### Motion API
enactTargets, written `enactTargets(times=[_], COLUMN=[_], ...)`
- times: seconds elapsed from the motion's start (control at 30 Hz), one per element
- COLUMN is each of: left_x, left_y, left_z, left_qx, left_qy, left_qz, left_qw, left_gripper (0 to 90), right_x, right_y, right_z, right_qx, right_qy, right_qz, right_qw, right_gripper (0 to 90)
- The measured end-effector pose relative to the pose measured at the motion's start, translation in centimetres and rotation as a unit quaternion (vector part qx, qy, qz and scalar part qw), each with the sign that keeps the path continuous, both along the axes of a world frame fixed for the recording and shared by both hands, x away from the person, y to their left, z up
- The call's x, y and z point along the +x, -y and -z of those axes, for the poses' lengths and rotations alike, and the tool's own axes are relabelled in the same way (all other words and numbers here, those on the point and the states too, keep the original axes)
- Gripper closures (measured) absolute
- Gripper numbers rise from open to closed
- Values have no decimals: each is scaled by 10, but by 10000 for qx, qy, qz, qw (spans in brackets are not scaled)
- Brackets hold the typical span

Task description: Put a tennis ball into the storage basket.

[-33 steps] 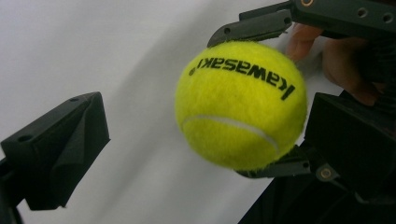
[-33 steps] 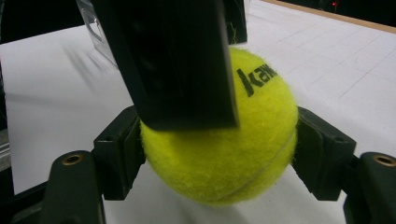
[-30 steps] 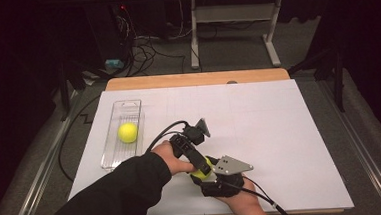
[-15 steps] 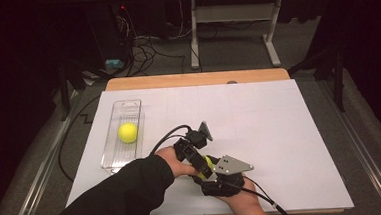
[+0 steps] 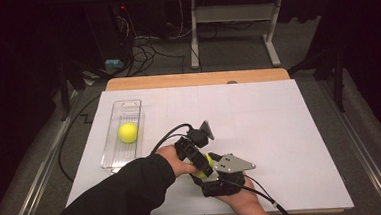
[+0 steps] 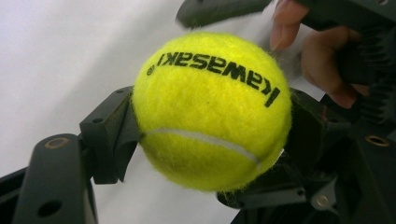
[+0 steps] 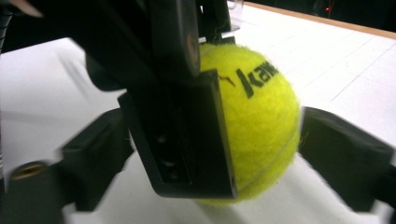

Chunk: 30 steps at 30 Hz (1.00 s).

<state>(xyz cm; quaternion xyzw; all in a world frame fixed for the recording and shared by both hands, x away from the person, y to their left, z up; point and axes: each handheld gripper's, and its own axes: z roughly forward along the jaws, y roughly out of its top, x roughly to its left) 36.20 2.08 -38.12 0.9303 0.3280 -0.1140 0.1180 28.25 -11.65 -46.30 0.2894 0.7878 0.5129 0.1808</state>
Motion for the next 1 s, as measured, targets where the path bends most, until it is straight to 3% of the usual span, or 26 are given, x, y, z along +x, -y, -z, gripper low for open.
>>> enactTargets(times=[0.07,0.37,0.67,1.0], left_x=[1,9,20,29], left_y=[0,-13,-34,-64], left_z=[-2,-12,-16,-28], left_qx=[6,101,202,355], left_qy=[54,195,280,427], left_qz=[-41,-167,-481,-764], left_qw=[10000,9996,9982,9955], left_gripper=[266,266,266,266], right_x=[0,-1,4,6], right_y=[0,17,61,117], right_z=[-1,-1,-6,-8], right_qx=[36,-15,6,-35], right_qy=[35,26,128,216], right_qz=[79,207,720,1390], right_qw=[10000,9998,9973,9901], right_gripper=[0,0,0,0])
